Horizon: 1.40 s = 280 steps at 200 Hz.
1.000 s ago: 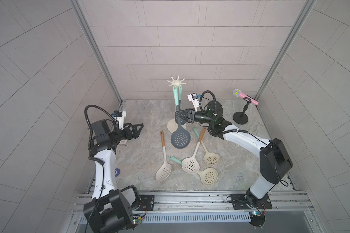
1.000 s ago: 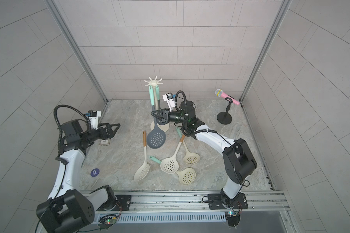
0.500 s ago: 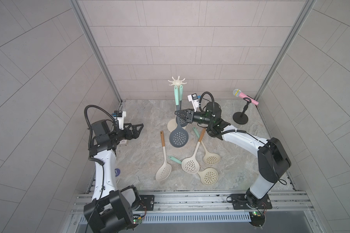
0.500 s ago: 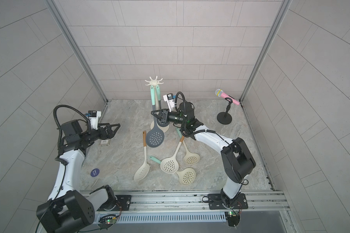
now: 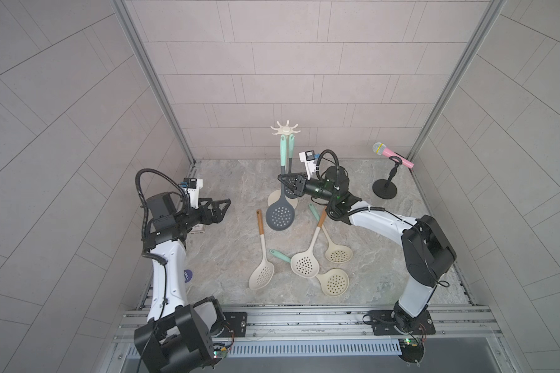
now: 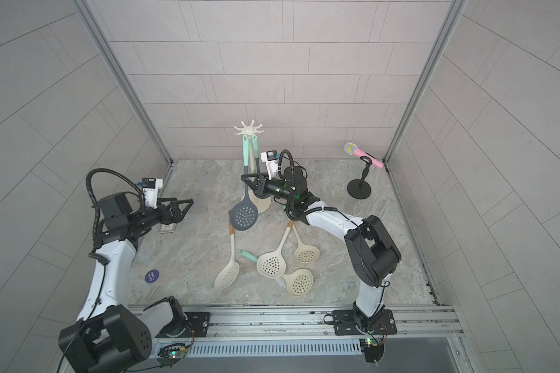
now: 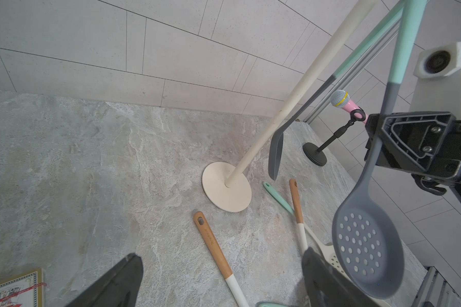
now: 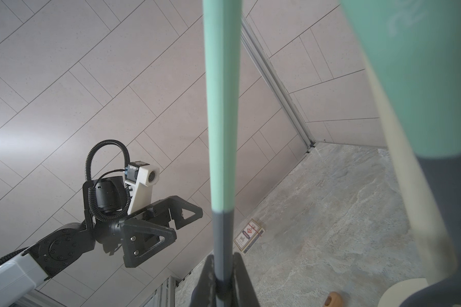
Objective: Hang the skimmer on the kitchen utensil rack
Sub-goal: Hang the skimmer on the rack, then adjust the rack at the center of the board.
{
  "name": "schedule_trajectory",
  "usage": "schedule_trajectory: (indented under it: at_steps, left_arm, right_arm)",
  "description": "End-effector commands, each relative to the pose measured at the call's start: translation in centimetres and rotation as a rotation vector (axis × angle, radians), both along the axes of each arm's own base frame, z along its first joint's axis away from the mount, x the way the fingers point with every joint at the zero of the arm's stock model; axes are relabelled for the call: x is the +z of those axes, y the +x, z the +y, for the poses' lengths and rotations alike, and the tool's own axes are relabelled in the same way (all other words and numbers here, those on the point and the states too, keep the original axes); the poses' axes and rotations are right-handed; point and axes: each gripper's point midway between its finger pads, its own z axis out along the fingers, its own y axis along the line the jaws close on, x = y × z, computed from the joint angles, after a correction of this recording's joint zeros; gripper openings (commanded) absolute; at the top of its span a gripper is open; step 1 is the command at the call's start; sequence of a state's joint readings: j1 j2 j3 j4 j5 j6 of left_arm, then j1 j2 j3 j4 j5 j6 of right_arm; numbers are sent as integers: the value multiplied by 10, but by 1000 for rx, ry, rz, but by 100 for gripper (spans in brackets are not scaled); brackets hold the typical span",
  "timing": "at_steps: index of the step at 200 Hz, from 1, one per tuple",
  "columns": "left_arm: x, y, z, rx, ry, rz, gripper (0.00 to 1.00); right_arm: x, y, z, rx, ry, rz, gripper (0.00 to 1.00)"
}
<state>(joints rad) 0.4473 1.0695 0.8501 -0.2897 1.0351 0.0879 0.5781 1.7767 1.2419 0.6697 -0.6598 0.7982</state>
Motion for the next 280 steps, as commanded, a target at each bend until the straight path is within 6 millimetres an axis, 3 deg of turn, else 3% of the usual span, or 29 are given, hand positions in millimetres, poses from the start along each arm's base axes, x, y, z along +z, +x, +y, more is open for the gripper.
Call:
schedule_trajectory:
  at_steps: [1, 50, 92, 98, 104, 164, 204, 236, 280]
  left_arm:
    - [5, -5, -3, -23, 16, -34, 100]
    - [5, -5, -2, -18, 2, -22, 100]
    - [4, -3, 1, 3, 4, -11, 100]
    - [4, -2, 2, 6, 3, -8, 100]
    - [4, -2, 2, 7, -1, -7, 100]
    - [16, 15, 0, -1, 3, -28, 100]
    - [36, 53, -13, -51, 2, -25, 100]
    - [57, 86, -46, -153, -19, -69, 100]
    - [53, 123, -95, -283, 35, -113, 100]
  right_arm:
    - [-97, 12, -8, -70, -123, 293, 25]
    - [-95, 10, -11, -77, -118, 297, 59]
    - [-101, 1, -25, -103, -104, 322, 75]
    - [-101, -2, -27, -104, -101, 326, 90]
    - [-102, -6, -30, -104, -102, 330, 95]
    - [-124, -50, -69, -119, -202, 393, 100]
    - [-135, -78, -104, -180, -370, 385, 100]
    - [-128, -89, -122, -215, -398, 364, 100]
    - [-120, -96, -142, -264, -407, 349, 100]
